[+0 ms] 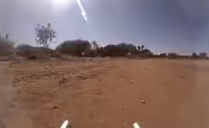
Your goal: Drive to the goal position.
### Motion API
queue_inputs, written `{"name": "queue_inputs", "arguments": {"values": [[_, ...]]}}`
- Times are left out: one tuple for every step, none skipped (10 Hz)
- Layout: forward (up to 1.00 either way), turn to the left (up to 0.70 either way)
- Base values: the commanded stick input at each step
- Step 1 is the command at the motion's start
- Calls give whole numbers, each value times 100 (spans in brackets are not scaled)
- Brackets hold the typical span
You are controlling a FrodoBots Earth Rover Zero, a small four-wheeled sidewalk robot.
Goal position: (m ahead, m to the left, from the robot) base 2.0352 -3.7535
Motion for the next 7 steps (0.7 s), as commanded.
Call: {"name": "queue_inputs", "arguments": {"values": [[70, -11], [70, -23], [70, -27], [70, -27], [70, -27], [70, -27], [70, -27]]}}
